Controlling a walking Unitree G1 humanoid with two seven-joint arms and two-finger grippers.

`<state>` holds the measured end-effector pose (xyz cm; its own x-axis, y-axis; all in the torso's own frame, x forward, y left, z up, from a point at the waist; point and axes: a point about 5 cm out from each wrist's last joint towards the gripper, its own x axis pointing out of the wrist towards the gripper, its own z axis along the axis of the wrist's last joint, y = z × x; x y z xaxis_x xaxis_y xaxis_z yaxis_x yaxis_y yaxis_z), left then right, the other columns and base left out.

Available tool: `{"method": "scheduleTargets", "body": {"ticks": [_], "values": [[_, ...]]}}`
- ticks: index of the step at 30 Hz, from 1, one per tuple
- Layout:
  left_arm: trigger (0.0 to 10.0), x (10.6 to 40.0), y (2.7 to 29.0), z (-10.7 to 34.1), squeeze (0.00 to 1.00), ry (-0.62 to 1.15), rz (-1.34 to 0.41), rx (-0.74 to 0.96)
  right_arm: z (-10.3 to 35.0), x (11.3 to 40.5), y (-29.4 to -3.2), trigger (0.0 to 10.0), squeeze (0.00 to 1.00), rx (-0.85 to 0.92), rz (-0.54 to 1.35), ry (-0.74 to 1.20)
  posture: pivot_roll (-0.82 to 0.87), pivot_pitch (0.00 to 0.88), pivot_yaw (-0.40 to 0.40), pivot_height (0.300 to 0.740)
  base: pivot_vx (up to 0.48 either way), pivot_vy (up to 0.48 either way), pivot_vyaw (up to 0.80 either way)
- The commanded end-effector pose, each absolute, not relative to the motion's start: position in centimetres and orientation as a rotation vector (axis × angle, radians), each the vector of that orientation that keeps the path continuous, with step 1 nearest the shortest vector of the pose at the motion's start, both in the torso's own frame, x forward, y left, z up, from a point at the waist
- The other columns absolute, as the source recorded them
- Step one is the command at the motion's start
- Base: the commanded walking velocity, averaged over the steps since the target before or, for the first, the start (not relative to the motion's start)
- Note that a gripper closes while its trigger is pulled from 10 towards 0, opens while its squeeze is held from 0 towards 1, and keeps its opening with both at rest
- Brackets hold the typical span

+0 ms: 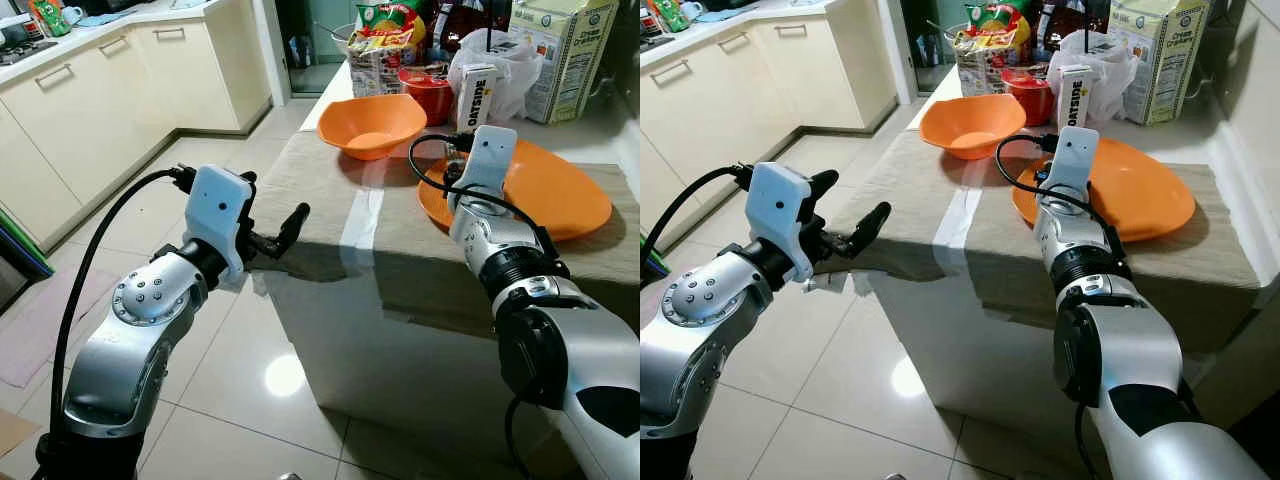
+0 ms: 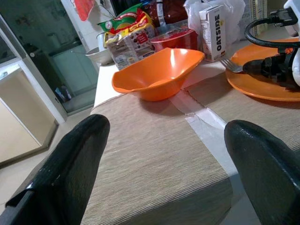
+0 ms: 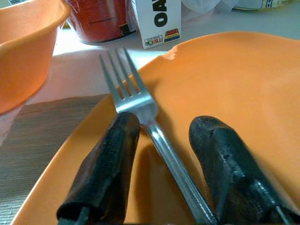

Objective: Setting the table

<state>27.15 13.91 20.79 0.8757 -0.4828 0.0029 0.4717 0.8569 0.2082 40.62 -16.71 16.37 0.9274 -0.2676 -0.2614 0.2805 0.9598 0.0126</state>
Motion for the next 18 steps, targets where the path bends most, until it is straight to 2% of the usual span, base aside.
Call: {"method": "scheduleTargets", "body": {"ticks": [1, 10, 18], "values": [[10.0, 27.3, 14.3, 21.5, 0.00, -0.075, -0.488, 0.216, 11.9, 39.0, -16.1, 0.0, 0.00, 0.072, -0.271, 0.448, -0.06, 0.004, 0.171, 0.735, 0.000, 0.000, 0.00], [10.0, 27.3, 14.3, 21.4, 0.00, -0.075, -0.486, 0.208, 12.9, 39.4, -15.9, 0.0, 0.00, 0.019, -0.257, 0.376, -0.06, 0.004, 0.171, 0.735, 0.000, 0.000, 0.00], [10.0, 27.3, 14.2, 21.5, 0.00, -0.080, -0.485, 0.202, 17.2, 40.7, -15.4, 0.0, 0.00, -0.083, -0.272, 0.112, -0.06, 0.009, 0.171, 0.735, 0.000, 0.000, 0.00]]}}
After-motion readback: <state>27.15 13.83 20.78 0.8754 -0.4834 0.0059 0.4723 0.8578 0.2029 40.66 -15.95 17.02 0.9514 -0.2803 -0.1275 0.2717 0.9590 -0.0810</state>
